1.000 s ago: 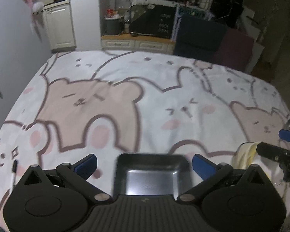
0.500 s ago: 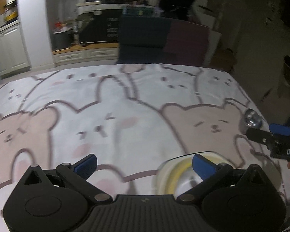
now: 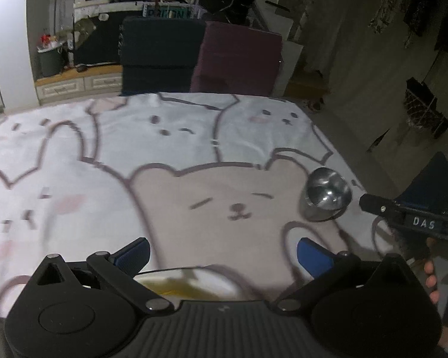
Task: Organize plates and bowls
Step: 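Move both tools to the round steel dish and close on its rim, then lift the round steel dish with both tools and carry it over the tray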
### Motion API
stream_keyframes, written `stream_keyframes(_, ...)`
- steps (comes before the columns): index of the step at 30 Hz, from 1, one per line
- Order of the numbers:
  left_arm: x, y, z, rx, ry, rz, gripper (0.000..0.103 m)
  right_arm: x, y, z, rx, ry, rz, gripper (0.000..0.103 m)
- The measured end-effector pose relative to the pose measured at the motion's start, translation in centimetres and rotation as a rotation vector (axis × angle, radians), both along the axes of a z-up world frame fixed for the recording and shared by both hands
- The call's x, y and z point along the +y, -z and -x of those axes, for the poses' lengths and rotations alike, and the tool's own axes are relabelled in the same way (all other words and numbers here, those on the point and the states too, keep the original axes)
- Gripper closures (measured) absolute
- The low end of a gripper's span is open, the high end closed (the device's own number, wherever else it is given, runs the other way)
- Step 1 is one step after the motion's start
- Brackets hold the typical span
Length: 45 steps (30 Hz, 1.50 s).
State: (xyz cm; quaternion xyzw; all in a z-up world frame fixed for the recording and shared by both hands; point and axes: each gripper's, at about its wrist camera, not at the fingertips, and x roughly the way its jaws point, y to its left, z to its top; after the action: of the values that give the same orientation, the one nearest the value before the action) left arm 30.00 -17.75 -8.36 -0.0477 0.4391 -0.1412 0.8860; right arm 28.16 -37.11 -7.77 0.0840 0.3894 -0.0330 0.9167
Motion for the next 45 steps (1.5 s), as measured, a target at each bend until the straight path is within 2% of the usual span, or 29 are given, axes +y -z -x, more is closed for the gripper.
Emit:
stream_keyframes(8, -6.0, 3.3, -4.0, 0.054, -0.035, 0.051, 0.0, -7.1, 3.3, -2.3, 0.01, 0.058, -0.007, 0.003)
stream_keyframes(12, -8.3, 4.4, -6.3, 0.05, -0.062, 0.083, 0.003, -7.9, 4.9, -4.5, 0.028, 0.058, -0.014, 0.02)
stream_keyframes(16, -10.5, 5.4, -8.1, 0.047, -0.044, 0.067, 0.015, -8.5, 6.6, -7.1, 0.04, 0.056, -0.051, 0.032)
stream_keyframes(18, -11.4, 6.3, -8.8, 0.066, -0.029, 0.057, 0.022, -8.3, 6.7, -7.7, 0.045, 0.052, -0.064, 0.042)
stream_keyframes(20, -11.9, 7.1, -9.2, 0.093, -0.019, 0.058, 0.029, -8.4, 7.4, -8.6, 0.058, 0.045, -0.068, 0.048)
stream_keyframes(25, -12.3, 8.0, -9.6, 0.118, -0.004, 0.077, 0.039, -7.9, 7.8, -9.7, 0.074, 0.02, -0.064, 0.057)
stream_keyframes(26, -12.3, 8.0, -9.6, 0.12, -0.002, 0.077, 0.042, -7.9, 7.9, -9.9, 0.077, 0.021, -0.063, 0.063)
stream_keyframes(27, -12.3, 8.1, -9.7, 0.122, -0.001, 0.078, 0.044, -7.9, 8.2, -10.2, 0.081, 0.024, -0.066, 0.073)
stream_keyframes(29, -12.3, 8.2, -9.9, 0.13, 0.005, 0.091, 0.055, -8.0, 8.4, -10.5, 0.089, 0.029, -0.071, 0.088)
stream_keyframes(30, -12.2, 8.2, -9.9, 0.137, 0.008, 0.106, 0.059, -7.8, 8.4, -10.6, 0.092, 0.027, -0.072, 0.091)
stream_keyframes(32, -12.1, 8.2, -10.1, 0.151, 0.018, 0.135, 0.082, -7.4, 8.4, -10.6, 0.099, 0.017, -0.065, 0.095)
stream_keyframes(33, -12.1, 8.2, -10.2, 0.159, 0.023, 0.15, 0.089, -7.1, 8.4, -10.7, 0.101, 0.016, -0.062, 0.095)
stream_keyframes(36, -12.3, 8.1, -10.1, 0.155, 0.042, 0.132, 0.092, -6.7, 8.2, -10.6, 0.111, 0.006, -0.081, 0.095)
stream_keyframes(40, -11.6, 8.0, -9.8, 0.172, 0.034, 0.151, 0.095, -6.0, 7.4, -9.9, 0.119, -0.001, -0.06, 0.095)
stream_keyframes(45, -10.4, 5.3, -8.7, 0.119, 0.025, 0.152, 0.097, -5.0, 5.9, -8.8, 0.105, -0.01, -0.037, 0.095)
